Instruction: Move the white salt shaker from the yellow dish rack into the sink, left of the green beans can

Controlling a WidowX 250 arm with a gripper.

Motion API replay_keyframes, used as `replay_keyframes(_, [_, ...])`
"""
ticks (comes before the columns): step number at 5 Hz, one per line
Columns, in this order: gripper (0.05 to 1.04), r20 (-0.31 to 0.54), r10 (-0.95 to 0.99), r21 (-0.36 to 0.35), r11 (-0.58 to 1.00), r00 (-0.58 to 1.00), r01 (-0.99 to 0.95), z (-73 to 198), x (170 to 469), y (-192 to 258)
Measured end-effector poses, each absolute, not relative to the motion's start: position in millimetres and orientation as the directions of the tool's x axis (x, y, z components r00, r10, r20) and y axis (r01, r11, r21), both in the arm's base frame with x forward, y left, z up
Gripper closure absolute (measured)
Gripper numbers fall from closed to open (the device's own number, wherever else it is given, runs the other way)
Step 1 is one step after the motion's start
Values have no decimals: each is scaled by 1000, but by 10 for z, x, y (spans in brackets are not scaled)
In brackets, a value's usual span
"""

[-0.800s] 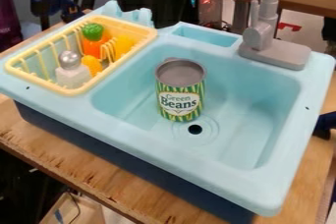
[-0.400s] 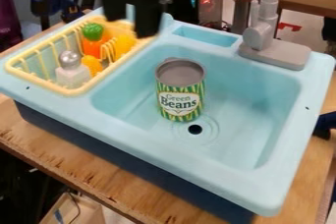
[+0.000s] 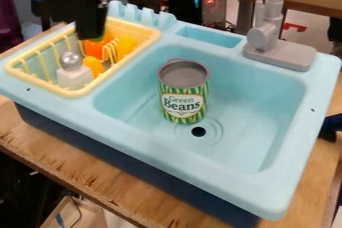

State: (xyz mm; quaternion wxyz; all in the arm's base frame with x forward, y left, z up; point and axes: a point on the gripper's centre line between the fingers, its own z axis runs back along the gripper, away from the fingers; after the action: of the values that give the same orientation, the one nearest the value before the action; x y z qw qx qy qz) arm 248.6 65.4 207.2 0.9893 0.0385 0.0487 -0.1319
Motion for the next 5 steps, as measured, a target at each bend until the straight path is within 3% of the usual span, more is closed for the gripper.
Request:
replay_keyframes(1, [82,-124,-256,64,962,959,265,1964,2424,809])
replay_keyframes(2, [82,-84,-233,44,971,969,237,1875,2412,973])
replay_keyframes(5, [82,-72,-244,-16,970,967,244,1552,2617,1005])
